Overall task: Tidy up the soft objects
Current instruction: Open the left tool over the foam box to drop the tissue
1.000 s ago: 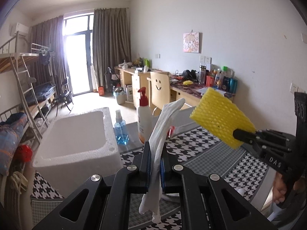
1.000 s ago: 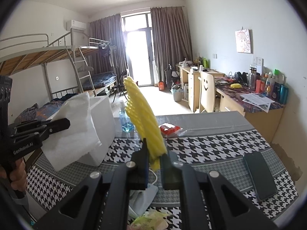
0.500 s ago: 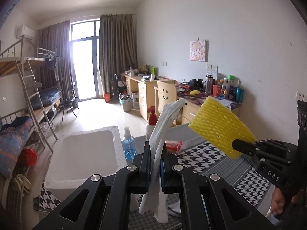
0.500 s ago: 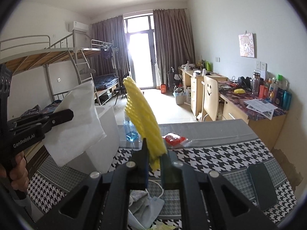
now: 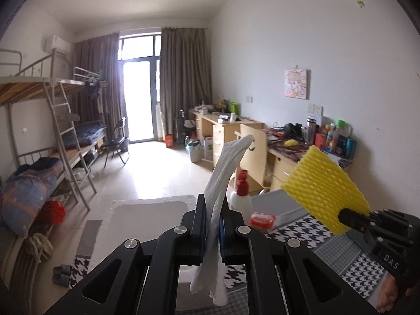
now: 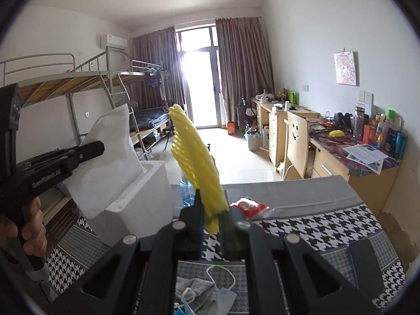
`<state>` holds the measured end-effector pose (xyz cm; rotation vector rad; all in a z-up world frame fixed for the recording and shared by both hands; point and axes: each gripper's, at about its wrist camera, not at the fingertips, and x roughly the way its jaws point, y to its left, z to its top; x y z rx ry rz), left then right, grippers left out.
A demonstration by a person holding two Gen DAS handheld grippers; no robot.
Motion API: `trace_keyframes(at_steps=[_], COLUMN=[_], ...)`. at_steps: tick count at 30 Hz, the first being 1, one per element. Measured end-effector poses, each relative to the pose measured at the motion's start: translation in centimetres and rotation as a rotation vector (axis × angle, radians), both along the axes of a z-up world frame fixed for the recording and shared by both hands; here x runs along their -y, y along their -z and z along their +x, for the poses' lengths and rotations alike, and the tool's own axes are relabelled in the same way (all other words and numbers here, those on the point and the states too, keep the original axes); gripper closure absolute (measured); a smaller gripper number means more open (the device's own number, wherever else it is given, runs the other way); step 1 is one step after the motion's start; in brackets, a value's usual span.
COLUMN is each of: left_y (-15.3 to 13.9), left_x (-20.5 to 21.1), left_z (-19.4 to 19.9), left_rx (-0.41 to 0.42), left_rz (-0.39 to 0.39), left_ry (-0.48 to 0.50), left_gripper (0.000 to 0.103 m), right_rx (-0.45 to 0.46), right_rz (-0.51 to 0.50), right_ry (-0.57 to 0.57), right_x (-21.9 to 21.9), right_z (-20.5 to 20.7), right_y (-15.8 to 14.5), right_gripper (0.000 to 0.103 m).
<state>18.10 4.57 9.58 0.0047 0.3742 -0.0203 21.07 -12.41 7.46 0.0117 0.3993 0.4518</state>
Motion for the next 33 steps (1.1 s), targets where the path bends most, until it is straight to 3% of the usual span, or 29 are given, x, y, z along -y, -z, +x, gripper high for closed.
trace_keyframes(at_steps=[19,33], left_y=[-0.3,1.1], left_x=[-4.1,-5.6], left_z=[2.5,3.8], left_rx=[-0.020,-0.079], left_rz=[0.005,-0.003], left_ry=[-0.190,-0.265], left_gripper=[0.094,0.094], right_rx=[0.002,-0.011], right_rz=[-0.048,-0.059], right_ry=[-0.125,-0.181], right_x=[-4.2,-5.9], right_z=[1.4,2.0], right_y=[-1.3,-1.4], right_gripper=[0.091,0.091])
